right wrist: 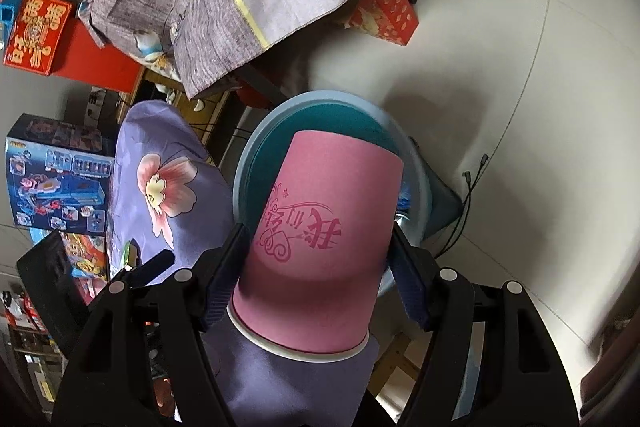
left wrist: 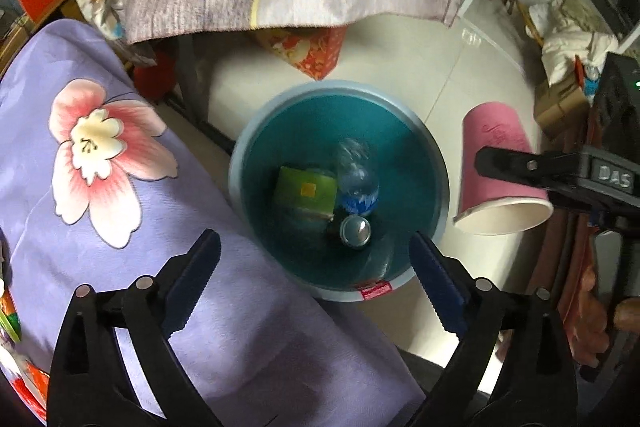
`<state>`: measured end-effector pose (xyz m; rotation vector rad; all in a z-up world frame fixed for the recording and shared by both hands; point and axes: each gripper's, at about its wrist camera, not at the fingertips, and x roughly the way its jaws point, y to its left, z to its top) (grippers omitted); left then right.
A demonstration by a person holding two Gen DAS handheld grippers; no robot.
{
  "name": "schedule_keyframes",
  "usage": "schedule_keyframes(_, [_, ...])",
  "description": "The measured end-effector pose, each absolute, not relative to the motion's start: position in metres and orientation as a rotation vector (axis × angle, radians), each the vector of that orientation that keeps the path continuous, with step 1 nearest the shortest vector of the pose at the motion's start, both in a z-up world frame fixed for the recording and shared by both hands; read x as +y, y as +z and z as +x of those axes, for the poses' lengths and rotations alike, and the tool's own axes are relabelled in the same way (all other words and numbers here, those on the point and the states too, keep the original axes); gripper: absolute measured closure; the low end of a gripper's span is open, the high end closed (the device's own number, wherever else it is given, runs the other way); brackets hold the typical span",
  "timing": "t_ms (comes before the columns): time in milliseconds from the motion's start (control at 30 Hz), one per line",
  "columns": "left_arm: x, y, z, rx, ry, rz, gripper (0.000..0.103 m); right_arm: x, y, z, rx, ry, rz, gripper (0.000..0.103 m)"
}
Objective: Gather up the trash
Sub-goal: 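Open the left tool dropping the bottle while the right tool drops the cup, then move both tools back over the remaining trash on the table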
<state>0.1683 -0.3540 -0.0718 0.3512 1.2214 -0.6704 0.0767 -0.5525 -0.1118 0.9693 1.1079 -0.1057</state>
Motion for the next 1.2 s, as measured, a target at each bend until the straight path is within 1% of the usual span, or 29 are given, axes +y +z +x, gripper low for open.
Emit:
schedule_keyframes(133, [-0.336, -0.064, 0.170, 1.206, -0.656, 0.303, 0.007, -0.535, -0.114, 0.092, 1.142, -0.074, 0.933, 0.036])
schedule_keyframes(200, [-0.327, -0.061, 0.171, 1.203, -0.647, 0.281, 0.007, -0.528, -0.116, 0.098, 1.157, -0.057, 0.927, 0.030])
schedule_keyframes(333, [-0.314, -0.058, 0.172, 1.202, -0.630, 0.254, 0.006, -0.518, -0.117, 0.103, 1.173, -0.045, 0.921, 0.027])
schedule_keyframes(567, [-0.297, -0.055, 0.169, 1.202, -0.619, 0.227, 0.006, -0.514, -0.113, 0.096, 1.190, -0.087, 0.917, 0.021])
schedule_keyframes(733, [-0.284, -0.047, 0.160, 1.184, -0.616, 0.227, 0.006, -0.501, -0.107, 0.091, 1.217, -0.088, 0.865, 0.020])
schedule_keyframes(833, [-0.274, -0.042, 0.155, 1.176, -0.609, 0.219, 0.005, -0.493, -0.103, 0.085, 1.219, -0.101, 0.848, 0.015])
schedule_keyframes(1200, [-0.224, -0.027, 0.135, 1.138, -0.582, 0.195, 0.005, -0.451, -0.084, 0.078, 1.205, -0.094, 0.813, 0.015])
